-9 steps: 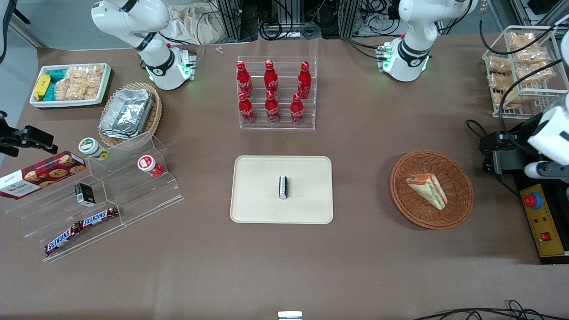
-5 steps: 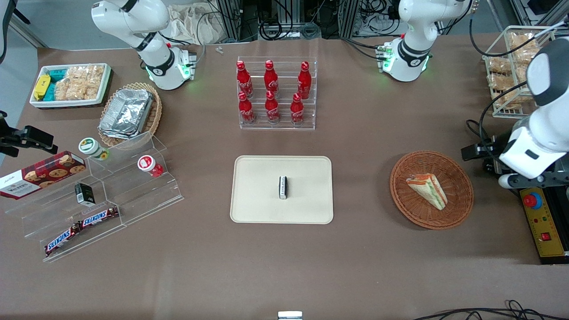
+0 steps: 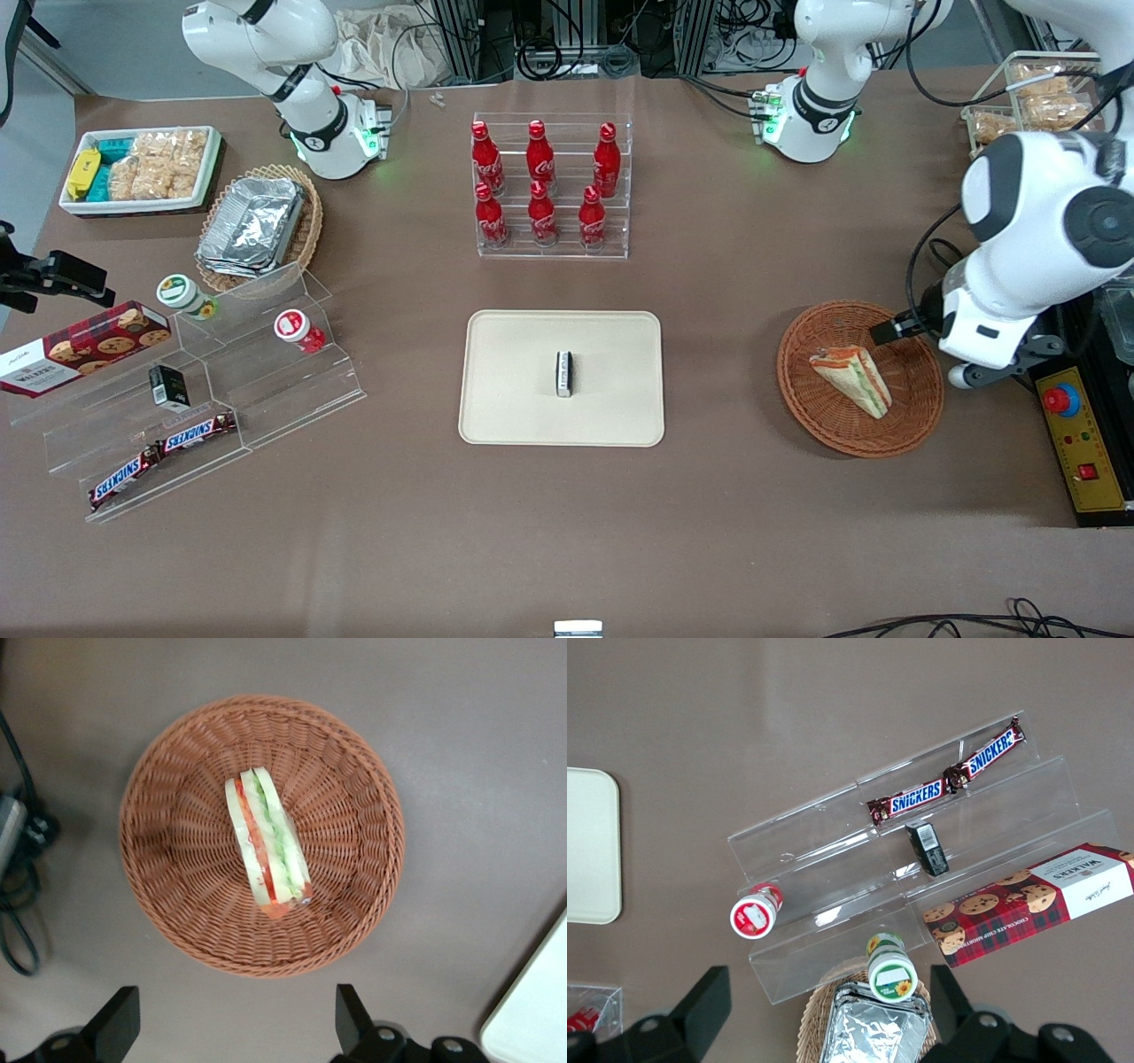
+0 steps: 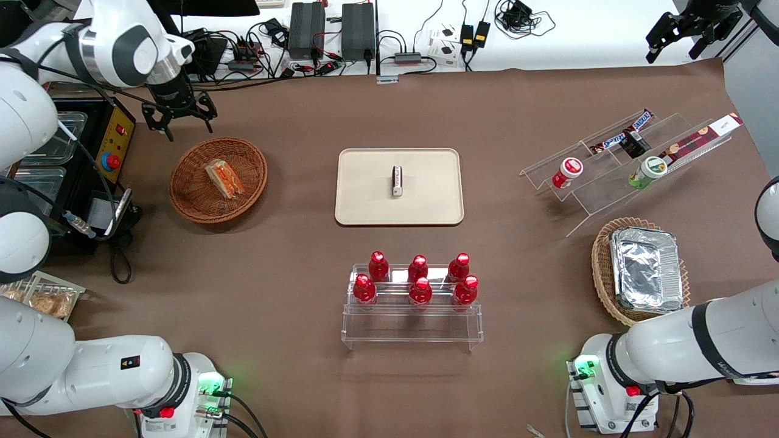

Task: Place sandwich from basket to tray
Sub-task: 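Move the left gripper down over the wrapped sandwich in the wicker basket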

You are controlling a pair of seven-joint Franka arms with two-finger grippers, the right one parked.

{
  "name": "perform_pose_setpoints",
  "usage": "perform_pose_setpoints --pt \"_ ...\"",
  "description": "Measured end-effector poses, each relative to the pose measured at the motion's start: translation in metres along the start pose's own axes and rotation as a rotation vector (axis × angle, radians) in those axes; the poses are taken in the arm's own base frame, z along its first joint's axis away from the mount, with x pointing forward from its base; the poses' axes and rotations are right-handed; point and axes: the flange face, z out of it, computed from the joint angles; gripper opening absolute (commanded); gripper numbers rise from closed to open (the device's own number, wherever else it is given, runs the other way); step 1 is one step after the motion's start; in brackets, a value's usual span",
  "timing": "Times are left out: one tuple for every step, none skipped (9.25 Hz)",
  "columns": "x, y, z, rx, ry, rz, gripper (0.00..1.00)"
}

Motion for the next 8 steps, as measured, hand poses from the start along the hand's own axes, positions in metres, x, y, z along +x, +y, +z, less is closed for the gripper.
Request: perform_pose_setpoints --pt "0.002 0.006 0.016 -0.001 -0.009 -0.075 0.99" --pt "0.005 0.009 0.035 -0.003 -0.017 -0.141 0.99" --pt "0.008 0.010 0.057 -0.001 -0.031 -0.195 0.99" --pt "0.012 0.010 0.079 0.005 -0.049 -0.224 0.99" --pt "0.015 0.009 0.097 0.018 -0.060 -0.230 0.99" --pt "0.018 0.007 0.113 0.034 -0.065 -0.230 0.99" --pt "0.022 0.004 0.127 0.045 -0.066 -0.231 0.99" --pt "0.026 0.001 0.139 0.042 -0.058 -0.240 0.99"
